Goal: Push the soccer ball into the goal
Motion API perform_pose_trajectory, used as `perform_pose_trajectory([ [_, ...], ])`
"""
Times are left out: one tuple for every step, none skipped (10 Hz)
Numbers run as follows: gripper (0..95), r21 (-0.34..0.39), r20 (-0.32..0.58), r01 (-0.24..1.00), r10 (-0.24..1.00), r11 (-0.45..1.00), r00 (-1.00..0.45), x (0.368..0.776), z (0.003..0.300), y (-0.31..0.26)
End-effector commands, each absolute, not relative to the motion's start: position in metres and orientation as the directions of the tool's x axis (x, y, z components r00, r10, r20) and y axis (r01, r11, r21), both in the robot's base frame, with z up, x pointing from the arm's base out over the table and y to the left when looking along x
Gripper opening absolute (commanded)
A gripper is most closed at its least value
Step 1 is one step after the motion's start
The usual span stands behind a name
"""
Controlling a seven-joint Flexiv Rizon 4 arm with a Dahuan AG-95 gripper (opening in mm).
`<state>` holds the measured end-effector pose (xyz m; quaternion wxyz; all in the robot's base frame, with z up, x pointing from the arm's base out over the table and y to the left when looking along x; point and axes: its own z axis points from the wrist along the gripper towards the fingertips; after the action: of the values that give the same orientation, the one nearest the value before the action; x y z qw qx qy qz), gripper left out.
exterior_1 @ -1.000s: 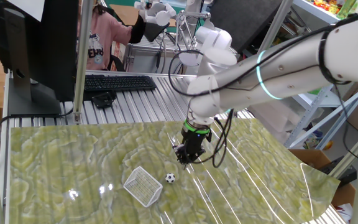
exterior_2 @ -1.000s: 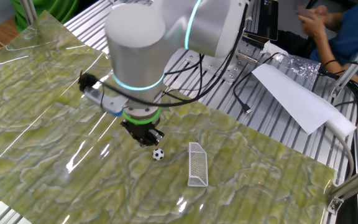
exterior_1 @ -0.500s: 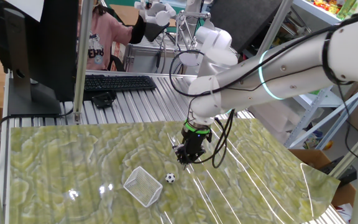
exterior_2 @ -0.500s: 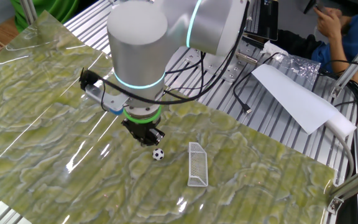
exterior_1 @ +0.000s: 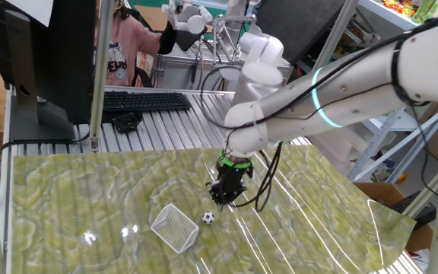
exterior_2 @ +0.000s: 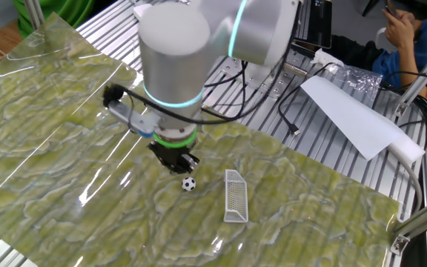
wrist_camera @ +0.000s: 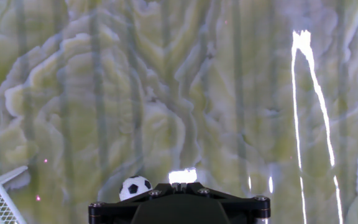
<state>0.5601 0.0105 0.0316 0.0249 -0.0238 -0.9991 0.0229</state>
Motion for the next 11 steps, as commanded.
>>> perform_pose_trajectory([
  [0.0,-0.069,0.027,0.052,0.054,0.996,-0.998,0.556,0.027,0.016],
  [0.0,-0.077,0.027,0.053,0.055,0.996,-0.998,0.557,0.025,0.016],
  [0.0,-0.075,0.028,0.055,0.058,0.996,-0.998,0.557,0.025,0.016],
  [0.0,-0.074,0.033,0.055,0.057,0.996,-0.998,0.557,0.024,0.015],
  [0.0,-0.069,0.034,0.053,0.056,0.996,-0.998,0.558,0.024,0.014],
  [0.0,-0.047,0.03,0.051,0.053,0.998,-0.998,0.558,0.022,0.014],
  [0.0,-0.038,0.03,0.054,0.055,0.998,-0.998,0.558,0.022,0.014],
  [0.0,-0.039,0.037,0.054,0.055,0.998,-0.998,0.558,0.021,0.015],
  [0.0,-0.039,0.047,0.053,0.055,0.998,-0.997,0.557,0.02,0.016],
  [0.0,-0.041,0.045,0.062,0.064,0.997,-0.997,0.554,0.017,0.02],
  [0.0,-0.042,0.044,0.07,0.072,0.997,-0.996,0.552,0.016,0.021],
])
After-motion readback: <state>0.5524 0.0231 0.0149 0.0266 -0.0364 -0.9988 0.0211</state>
